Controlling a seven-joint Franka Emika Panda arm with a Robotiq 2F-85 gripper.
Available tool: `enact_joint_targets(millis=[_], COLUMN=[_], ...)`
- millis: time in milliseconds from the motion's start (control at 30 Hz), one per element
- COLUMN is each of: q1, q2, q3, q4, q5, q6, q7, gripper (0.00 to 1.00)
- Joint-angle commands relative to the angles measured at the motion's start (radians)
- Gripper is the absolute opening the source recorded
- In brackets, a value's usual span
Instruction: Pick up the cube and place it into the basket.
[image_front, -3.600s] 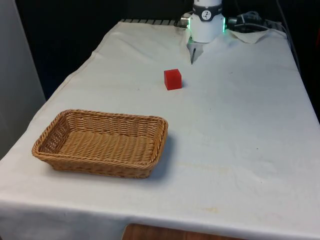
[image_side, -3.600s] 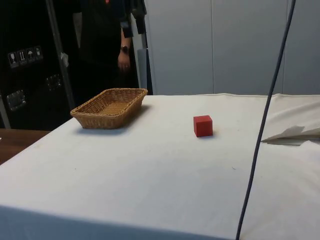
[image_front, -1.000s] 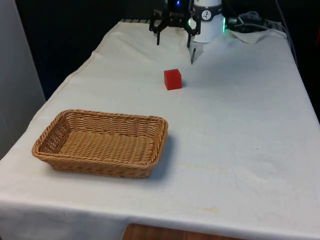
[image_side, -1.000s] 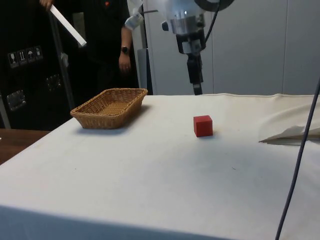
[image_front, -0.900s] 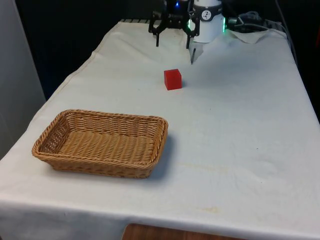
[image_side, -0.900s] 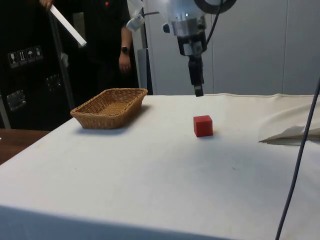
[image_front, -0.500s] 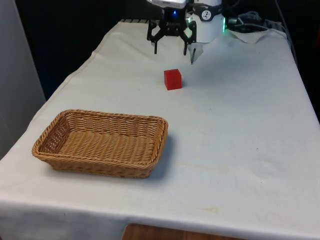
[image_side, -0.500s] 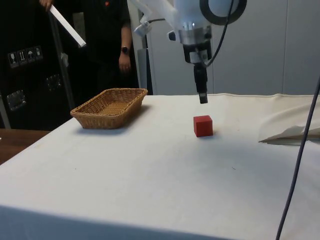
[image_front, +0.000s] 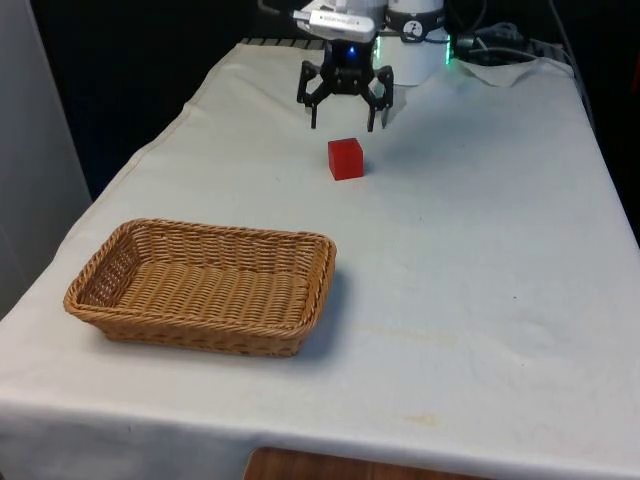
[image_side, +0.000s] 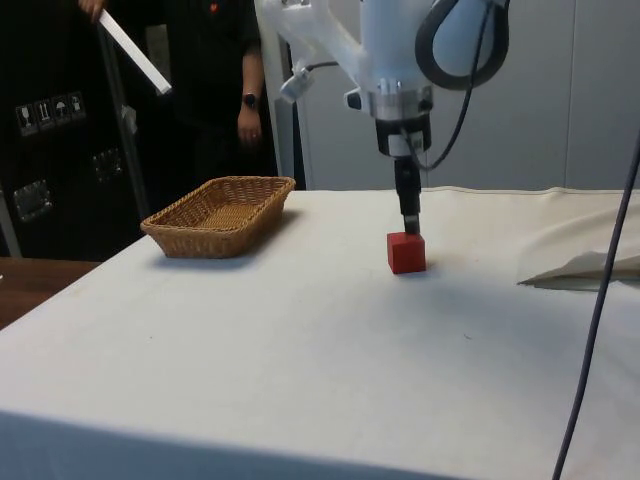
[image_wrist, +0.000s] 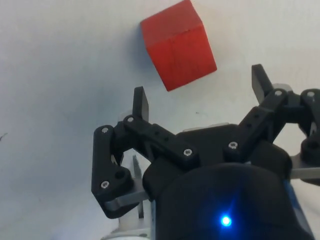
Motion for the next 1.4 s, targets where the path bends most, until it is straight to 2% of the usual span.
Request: enact_joint_targets(millis=[0, 233, 267, 300, 500, 533, 567, 633, 667, 800, 833, 867, 967, 1133, 1167, 1200, 1233, 1367], q1=[0.0, -0.003, 0.001, -0.004, -0.007, 0.002, -0.007, -0.007, -0.006, -0.006, 0.002, -0.006, -0.006, -0.006, 0.002, -0.006, -0.006, 0.002], q2=[0.009, 0.087, 0.084, 0.105, 0.144, 0.151, 0.147, 0.15, 0.151, 0.153, 0.157, 0.153, 0.154, 0.154, 0.157, 0.154, 0.154, 0.133], q3=[0.005, 0.017, 0.006, 0.021, 0.025, 0.01, 0.025, 0.025, 0.024, 0.024, 0.011, 0.024, 0.024, 0.024, 0.011, 0.024, 0.023, 0.013], q4=[-0.006, 0.002, 0.006, 0.005, 0.008, 0.017, 0.008, 0.009, 0.009, 0.009, 0.017, 0.009, 0.009, 0.01, 0.017, 0.01, 0.011, 0.042], q5=[0.022, 0.038, 0.014, 0.039, 0.038, 0.017, 0.037, 0.036, 0.036, 0.035, 0.017, 0.035, 0.034, 0.034, 0.017, 0.034, 0.033, 0.023], q6=[0.023, 0.093, 0.08, 0.108, 0.146, 0.137, 0.148, 0.15, 0.151, 0.151, 0.142, 0.151, 0.152, 0.152, 0.142, 0.152, 0.15, 0.11], q7=[-0.012, -0.016, 0.0, -0.016, -0.014, 0.0, -0.014, -0.014, -0.013, -0.013, 0.0, -0.013, -0.013, -0.012, 0.0, -0.012, -0.012, 0.001], gripper=[1.0, 1.0, 1.0, 1.0, 1.0, 1.0, 1.0, 1.0, 0.84, 0.39, 0.29, 0.29, 0.01, 0.02, 0.02, 0.02, 0.02, 0.02])
